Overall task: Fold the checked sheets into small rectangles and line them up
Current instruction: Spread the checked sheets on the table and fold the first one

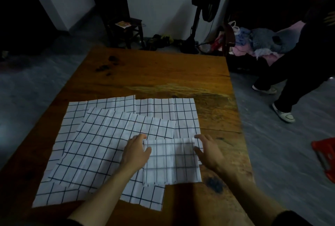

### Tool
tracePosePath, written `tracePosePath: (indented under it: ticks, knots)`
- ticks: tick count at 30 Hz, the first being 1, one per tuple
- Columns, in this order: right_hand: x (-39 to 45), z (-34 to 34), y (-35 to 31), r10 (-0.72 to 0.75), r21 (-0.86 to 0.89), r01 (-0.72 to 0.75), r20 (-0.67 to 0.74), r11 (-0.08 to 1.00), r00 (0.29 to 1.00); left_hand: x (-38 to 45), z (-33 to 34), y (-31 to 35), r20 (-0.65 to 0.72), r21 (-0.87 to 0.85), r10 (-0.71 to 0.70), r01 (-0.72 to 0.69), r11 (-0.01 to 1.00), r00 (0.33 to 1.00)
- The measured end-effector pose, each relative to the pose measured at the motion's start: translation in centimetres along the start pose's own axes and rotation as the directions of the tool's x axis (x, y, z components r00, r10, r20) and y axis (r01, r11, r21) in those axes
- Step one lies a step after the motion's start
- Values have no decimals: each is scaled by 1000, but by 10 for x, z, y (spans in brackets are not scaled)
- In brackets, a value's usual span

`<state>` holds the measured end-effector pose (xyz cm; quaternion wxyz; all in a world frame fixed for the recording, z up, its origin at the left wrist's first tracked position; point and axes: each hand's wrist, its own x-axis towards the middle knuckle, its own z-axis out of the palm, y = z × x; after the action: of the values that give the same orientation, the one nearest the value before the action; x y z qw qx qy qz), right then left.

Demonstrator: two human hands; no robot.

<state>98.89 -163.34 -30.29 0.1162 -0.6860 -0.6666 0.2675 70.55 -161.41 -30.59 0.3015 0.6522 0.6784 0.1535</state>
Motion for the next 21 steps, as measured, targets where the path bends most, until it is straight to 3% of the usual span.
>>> tracePosePath:
  ticks: [4,10,21]
  knots:
    - [-12,22,-2,-95,-79,101,76,992,993,-8,15,5,80,180,121,-134,975,989]
    - [-5,51,-14,-215,-208,258,207,944,954,-11,42,10,287,424,242,-350,835,927]
    - [20,85,-29,-188,-358,324,365,876,912,14,64,-9,399,545,269,-463,700,877]
